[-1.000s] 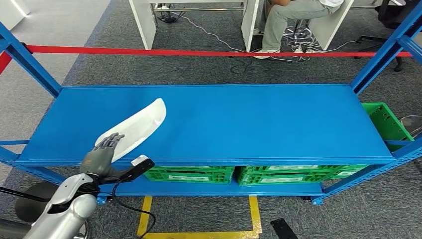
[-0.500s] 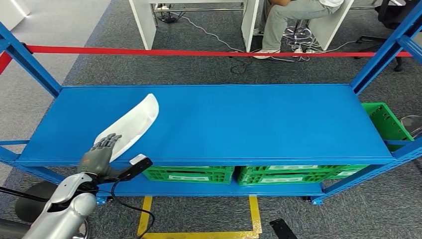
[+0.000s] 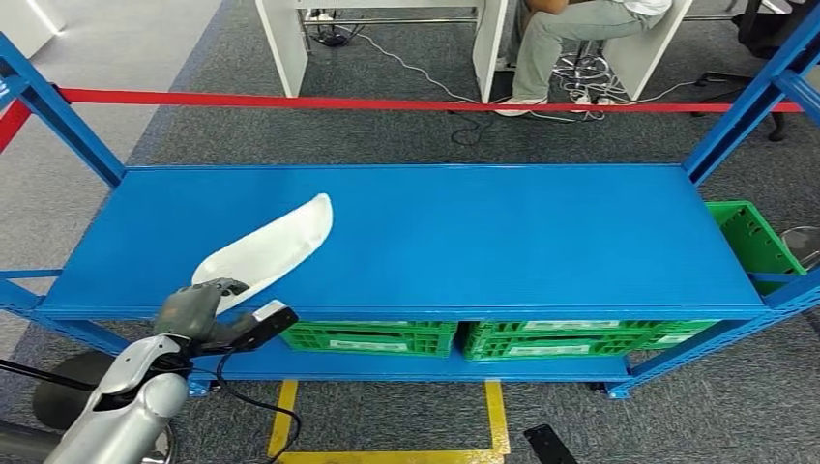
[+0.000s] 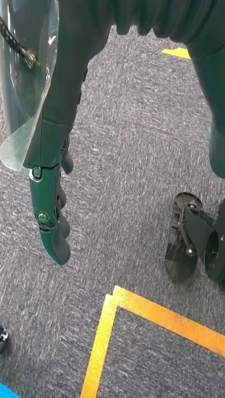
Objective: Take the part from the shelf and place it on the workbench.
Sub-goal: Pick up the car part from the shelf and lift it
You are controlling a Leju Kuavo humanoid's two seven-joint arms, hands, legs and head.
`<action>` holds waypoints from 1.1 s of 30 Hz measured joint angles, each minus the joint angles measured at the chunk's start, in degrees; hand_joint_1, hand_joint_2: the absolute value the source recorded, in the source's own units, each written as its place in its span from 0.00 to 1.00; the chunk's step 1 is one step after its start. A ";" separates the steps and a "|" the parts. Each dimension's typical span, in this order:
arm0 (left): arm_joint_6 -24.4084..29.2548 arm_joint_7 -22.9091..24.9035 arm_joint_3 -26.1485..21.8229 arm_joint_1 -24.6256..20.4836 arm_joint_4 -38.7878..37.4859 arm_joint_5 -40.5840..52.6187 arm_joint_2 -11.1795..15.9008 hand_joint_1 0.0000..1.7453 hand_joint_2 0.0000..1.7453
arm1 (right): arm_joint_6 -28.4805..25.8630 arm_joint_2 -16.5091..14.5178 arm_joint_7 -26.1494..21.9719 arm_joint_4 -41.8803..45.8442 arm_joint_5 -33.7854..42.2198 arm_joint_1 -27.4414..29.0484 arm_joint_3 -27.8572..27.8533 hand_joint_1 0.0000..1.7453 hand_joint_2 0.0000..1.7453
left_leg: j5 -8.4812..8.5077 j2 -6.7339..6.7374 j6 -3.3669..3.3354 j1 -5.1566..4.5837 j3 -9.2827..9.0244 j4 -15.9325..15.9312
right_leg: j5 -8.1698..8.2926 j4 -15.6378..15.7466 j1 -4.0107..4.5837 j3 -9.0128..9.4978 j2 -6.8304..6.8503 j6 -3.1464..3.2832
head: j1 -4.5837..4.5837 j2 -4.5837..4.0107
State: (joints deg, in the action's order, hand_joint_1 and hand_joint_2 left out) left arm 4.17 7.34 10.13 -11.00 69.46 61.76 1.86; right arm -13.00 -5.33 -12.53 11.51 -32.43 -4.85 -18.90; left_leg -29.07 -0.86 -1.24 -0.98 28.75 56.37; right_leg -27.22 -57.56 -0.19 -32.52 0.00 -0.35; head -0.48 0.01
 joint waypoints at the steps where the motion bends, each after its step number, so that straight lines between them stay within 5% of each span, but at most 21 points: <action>1: 0.08 -0.02 -0.04 -0.13 0.00 -0.01 -0.03 1.00 1.00 | 0.02 0.00 -0.01 0.01 -0.01 -0.03 -0.06 0.00 1.00 | 0.01 0.00 -0.01 0.00 0.01 0.00 | 0.01 0.01 0.00 0.02 0.01 -0.01 | -0.01 -0.01; 13: 1.90 -3.57 -0.13 -0.19 0.60 -0.61 -0.15 1.00 1.00 | 0.21 -0.01 -0.38 -0.01 -0.19 0.00 -0.91 0.00 1.00 | 0.12 0.03 0.03 0.00 -0.08 0.00 | 0.10 -0.01 -0.01 0.04 -0.05 -0.08 | -0.02 -0.01; 33: 9.81 -15.06 0.09 10.50 16.24 -7.39 -0.71 1.00 1.00 | -0.04 -0.02 -2.08 -0.02 -0.24 0.43 -2.63 0.00 1.00 | 0.05 0.04 0.01 0.00 0.06 0.00 | 0.09 0.01 -0.01 -0.12 -0.09 -0.08 | -0.01 -0.01</action>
State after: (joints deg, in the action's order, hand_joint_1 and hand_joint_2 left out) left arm 13.98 -7.72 10.22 -0.50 85.70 54.37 1.15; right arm -13.04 -5.35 -14.62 11.50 -32.67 -4.43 -21.53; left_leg -29.02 -0.83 -1.23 -0.98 28.81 56.37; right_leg -27.14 -57.55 -0.20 -32.64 -0.09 -0.43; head -0.49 0.00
